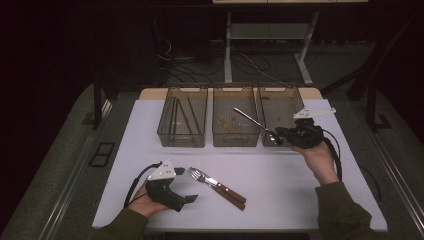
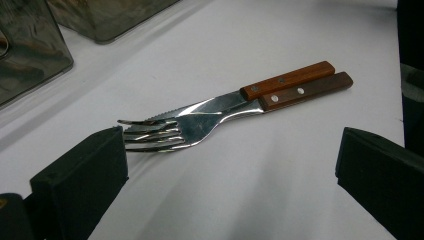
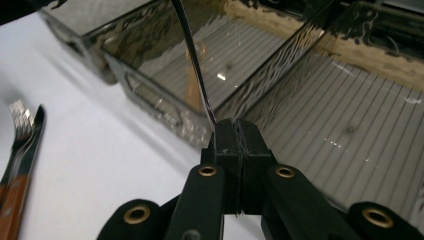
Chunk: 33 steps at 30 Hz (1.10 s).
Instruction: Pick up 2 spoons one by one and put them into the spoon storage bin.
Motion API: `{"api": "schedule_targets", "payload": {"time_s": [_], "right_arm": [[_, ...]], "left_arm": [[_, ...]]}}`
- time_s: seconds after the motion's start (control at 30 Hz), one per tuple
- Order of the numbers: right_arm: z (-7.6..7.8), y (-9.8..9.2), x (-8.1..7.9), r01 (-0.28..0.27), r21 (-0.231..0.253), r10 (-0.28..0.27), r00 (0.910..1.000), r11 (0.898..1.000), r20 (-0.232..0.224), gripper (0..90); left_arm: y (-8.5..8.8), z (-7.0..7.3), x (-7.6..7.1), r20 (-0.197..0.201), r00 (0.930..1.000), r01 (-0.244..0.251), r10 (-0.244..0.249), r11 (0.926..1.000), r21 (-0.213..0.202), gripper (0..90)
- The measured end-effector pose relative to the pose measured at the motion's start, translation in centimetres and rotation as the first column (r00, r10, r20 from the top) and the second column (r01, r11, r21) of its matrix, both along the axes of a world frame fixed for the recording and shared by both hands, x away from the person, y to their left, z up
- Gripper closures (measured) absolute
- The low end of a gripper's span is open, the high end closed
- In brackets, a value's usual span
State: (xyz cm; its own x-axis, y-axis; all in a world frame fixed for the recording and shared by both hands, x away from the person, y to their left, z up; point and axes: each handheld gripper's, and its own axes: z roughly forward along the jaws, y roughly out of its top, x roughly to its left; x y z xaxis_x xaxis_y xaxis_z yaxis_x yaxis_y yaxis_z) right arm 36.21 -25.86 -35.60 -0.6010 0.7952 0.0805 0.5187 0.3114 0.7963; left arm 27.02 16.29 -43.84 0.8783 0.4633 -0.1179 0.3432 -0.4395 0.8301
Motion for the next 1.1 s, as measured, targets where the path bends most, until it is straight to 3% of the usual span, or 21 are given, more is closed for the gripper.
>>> {"api": "schedule_targets", "payload": {"time_s": [0.4, 0.73, 0.97, 1.03, 1.1], "right_arm": [[1.4, 4.0, 3.8, 0.028, -0.053, -0.028, 0.9996, 0.998, 0.002, 89.3], [-0.3, 6.2, 5.8, 0.061, -0.109, -0.064, 0.9976, 0.992, -0.025, 89.3], [-1.6, 7.4, 6.4, 0.048, -0.153, -0.056, 0.9973, 0.987, -0.047, 89.2], [-1.9, 7.7, 6.4, 0.050, -0.167, -0.058, 0.9973, 0.985, -0.045, 86.6], [-2.0, 7.7, 6.3, 0.047, -0.148, -0.052, 0.9980, 0.988, -0.035, 77.5]], "left_arm": [[0.0, 0.1, -0.1, -0.001, 1.0000, 0.003, -0.003, 1.0000, -0.007, 0.0], [-0.1, 0.1, -0.1, -0.004, 1.0000, 0.006, -0.006, 0.9999, -0.010, 0.0], [-0.1, 0.1, -0.1, -0.003, 1.0000, 0.006, -0.006, 0.9999, -0.013, 0.0], [-0.1, 0.1, -0.1, -0.004, 1.0000, 0.005, -0.005, 0.9999, -0.014, 0.0], [-0.1, 0.1, -0.1, -0.003, 1.0000, 0.005, -0.005, 0.9999, -0.016, 0.0]]}}
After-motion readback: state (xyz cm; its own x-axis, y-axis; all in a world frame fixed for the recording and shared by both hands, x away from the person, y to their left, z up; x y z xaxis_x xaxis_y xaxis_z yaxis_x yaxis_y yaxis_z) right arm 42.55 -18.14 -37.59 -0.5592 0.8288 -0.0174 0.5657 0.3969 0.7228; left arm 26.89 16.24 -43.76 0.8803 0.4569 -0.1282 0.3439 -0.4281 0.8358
